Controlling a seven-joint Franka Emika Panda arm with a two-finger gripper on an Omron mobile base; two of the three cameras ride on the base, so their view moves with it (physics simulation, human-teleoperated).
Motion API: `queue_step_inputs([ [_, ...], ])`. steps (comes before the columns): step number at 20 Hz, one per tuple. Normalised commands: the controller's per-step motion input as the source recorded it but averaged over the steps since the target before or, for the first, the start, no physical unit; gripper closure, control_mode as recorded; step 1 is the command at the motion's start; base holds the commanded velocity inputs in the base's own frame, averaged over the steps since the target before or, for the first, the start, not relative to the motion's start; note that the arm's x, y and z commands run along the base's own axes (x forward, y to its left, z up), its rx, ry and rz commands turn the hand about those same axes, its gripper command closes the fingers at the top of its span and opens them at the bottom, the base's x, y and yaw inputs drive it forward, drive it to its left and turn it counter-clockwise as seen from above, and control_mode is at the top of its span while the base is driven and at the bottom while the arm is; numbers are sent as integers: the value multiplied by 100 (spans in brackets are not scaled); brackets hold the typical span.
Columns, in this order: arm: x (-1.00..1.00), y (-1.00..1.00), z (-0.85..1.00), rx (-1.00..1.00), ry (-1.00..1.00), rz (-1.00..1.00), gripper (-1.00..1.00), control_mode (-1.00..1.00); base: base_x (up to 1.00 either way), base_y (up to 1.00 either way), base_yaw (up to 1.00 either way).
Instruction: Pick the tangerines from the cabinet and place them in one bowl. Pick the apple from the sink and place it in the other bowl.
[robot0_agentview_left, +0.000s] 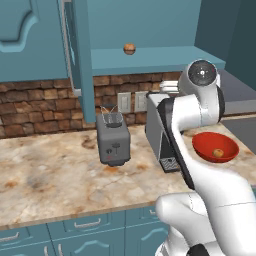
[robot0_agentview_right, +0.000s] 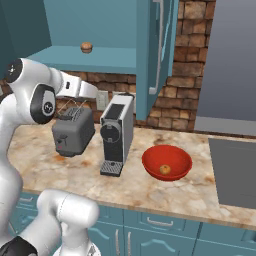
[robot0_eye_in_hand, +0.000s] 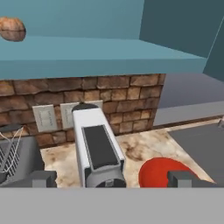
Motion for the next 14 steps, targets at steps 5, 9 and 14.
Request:
queue_step_inputs([
  [5,0,14,58,2,0,1,-100,-100,0,0,0],
  [9,0,17,46,2,0,1,-100,-100,0,0,0],
  [14,12,37,8,2,0,2,-100,-100,0,0,0],
])
